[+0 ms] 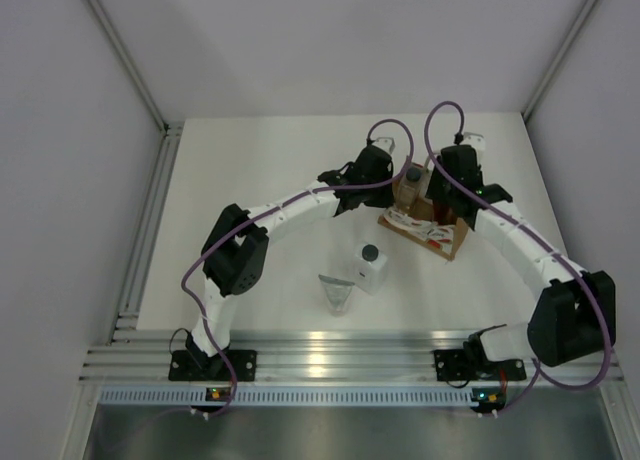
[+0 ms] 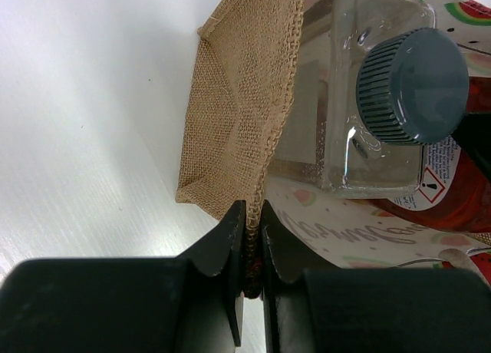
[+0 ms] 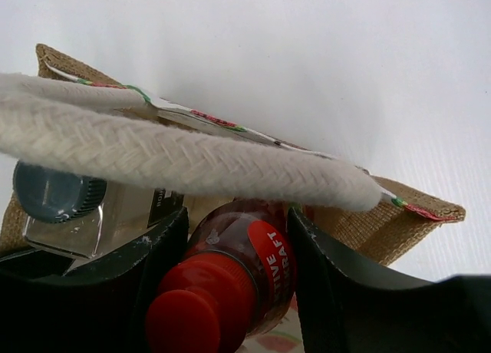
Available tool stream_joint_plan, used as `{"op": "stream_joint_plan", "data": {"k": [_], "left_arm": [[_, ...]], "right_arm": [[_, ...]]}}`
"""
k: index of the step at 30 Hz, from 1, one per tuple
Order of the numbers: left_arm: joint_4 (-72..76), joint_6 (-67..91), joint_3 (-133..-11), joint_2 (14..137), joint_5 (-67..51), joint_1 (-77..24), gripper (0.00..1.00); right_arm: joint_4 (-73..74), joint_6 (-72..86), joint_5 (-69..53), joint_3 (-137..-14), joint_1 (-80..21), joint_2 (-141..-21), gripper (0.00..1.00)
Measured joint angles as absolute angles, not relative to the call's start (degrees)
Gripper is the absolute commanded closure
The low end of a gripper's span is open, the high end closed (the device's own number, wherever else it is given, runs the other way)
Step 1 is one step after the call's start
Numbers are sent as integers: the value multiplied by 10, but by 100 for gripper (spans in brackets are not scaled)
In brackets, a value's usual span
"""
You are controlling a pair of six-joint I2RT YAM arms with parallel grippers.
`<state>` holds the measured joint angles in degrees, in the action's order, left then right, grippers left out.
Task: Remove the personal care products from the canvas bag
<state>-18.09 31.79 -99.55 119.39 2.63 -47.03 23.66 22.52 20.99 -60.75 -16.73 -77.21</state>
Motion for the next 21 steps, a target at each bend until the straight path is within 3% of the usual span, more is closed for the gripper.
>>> {"op": "stream_joint_plan", "data": {"k": [8, 10, 13, 16, 21], "left_arm": [[-181, 318, -995, 1194, 26, -470, 100], [-181, 318, -995, 1194, 26, -470, 100], [-181, 318, -995, 1194, 26, -470, 100], [-181, 318, -995, 1194, 26, -470, 100], [-181, 318, -995, 1194, 24, -470, 100]], "right_arm": [[210, 222, 205, -593, -161, -805, 100], [203, 223, 204, -590, -158, -805, 92], [187, 226, 204, -581, -153, -804, 65], [176, 230, 204, -570, -151, -797, 55], [171, 231, 204, -555, -150, -785, 51]]}}
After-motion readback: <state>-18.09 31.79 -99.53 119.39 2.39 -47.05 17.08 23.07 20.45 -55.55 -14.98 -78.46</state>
